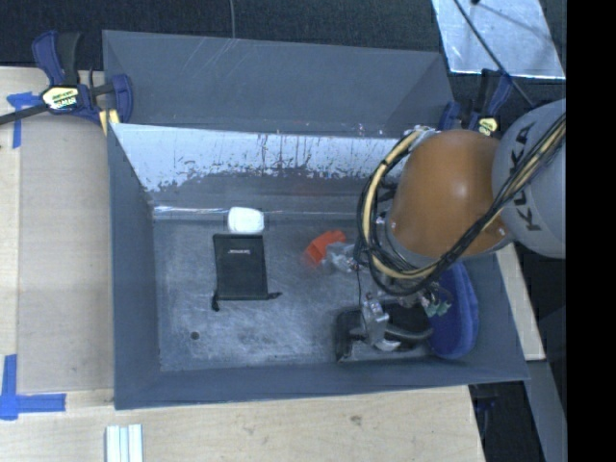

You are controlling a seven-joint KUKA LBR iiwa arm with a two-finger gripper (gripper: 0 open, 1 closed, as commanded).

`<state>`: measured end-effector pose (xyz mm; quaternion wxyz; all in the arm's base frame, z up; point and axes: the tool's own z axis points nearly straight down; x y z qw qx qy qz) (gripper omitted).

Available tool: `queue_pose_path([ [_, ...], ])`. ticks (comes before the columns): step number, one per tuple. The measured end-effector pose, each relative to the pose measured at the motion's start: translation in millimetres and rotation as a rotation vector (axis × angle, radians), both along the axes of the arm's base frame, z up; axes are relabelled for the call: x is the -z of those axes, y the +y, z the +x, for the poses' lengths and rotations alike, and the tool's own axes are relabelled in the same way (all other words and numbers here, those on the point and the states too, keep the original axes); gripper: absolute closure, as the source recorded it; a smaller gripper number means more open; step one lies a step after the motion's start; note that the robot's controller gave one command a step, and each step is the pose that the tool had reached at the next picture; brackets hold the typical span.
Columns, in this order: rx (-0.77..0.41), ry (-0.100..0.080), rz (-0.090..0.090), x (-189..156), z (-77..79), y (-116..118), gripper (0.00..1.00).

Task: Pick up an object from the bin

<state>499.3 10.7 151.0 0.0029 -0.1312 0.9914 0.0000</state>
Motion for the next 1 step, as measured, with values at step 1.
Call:
queue_pose_path([
  [1, -0.048, 0.009, -0.002, 79.2, -9.8, -51.8, 0.00],
])
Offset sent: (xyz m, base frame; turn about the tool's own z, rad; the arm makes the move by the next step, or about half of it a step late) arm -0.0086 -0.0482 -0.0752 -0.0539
